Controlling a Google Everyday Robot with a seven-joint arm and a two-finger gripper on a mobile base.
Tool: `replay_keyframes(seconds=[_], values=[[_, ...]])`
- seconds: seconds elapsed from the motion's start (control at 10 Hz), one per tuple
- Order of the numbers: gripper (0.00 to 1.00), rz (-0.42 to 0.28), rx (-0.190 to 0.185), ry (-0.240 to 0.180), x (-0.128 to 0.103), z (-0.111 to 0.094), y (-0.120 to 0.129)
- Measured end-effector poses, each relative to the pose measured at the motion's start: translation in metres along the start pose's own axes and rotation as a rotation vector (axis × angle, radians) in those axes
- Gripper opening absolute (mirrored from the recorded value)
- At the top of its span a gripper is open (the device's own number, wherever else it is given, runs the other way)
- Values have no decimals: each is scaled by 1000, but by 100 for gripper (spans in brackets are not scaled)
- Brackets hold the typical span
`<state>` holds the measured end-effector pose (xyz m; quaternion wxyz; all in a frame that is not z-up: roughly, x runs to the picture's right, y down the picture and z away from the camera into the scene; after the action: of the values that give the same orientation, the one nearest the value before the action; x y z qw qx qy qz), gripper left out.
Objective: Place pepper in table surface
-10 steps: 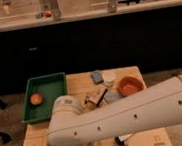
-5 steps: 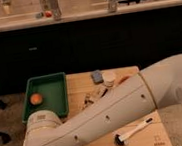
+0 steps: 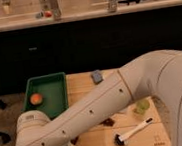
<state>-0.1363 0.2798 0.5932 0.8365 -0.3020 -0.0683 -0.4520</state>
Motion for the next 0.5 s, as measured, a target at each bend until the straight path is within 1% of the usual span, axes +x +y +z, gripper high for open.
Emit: replay_keyframes(seconds=[0.2,0.5], values=[[80,27,-18,1,-9,7,-14],[80,52,-32,-2,-22,17,-27]])
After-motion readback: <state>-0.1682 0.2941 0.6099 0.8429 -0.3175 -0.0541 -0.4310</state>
